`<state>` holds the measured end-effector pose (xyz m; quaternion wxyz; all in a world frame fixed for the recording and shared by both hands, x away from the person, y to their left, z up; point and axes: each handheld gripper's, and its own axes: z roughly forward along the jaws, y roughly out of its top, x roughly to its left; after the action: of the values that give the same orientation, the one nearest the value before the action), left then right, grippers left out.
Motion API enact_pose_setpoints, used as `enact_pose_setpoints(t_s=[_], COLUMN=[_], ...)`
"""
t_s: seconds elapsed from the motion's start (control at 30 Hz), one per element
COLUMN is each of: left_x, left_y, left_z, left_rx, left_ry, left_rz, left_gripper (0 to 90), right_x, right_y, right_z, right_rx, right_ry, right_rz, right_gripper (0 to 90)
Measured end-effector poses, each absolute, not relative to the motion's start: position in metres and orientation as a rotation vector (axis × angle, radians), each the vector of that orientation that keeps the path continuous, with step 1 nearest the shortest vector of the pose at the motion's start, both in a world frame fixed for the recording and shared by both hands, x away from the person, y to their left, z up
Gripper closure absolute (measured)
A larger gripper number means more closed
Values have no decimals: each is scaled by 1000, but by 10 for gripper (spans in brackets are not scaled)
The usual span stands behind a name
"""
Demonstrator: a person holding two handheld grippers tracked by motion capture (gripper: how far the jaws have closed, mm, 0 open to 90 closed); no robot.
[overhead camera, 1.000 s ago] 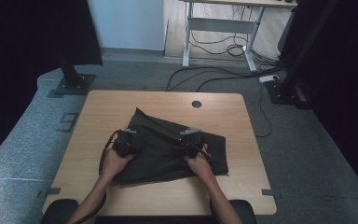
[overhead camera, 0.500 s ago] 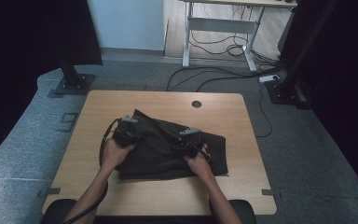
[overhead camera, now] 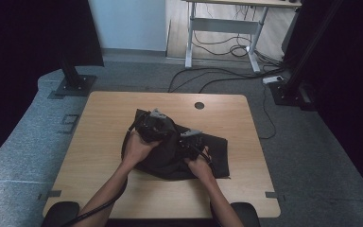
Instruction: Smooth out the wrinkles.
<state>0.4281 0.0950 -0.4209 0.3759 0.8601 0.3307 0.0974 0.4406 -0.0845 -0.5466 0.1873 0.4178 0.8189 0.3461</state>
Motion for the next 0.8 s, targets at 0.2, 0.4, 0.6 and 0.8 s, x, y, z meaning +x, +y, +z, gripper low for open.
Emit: enact_pose_setpoints(t_s=[0.2, 0.4, 0.6, 0.8], left_x=[430, 430, 432, 435], left_y=[88, 94, 115, 132], left_z=[-423, -422, -423, -428], left_rx=[2204, 2228, 2226, 2205], left_ry=[834, 845, 907, 961], left_rz=[228, 281, 324, 322], left_gripper=[772, 772, 771, 771], right_x=[440, 441, 442, 434], right_y=[-85, -85, -90, -133], right_z=[-547, -546, -527, -489], right_rx=[1176, 1172, 1199, 1190], right_ry=[2305, 2308, 2360, 2263], right_rz=[976, 977, 1006, 960], right_gripper=[141, 143, 187, 211])
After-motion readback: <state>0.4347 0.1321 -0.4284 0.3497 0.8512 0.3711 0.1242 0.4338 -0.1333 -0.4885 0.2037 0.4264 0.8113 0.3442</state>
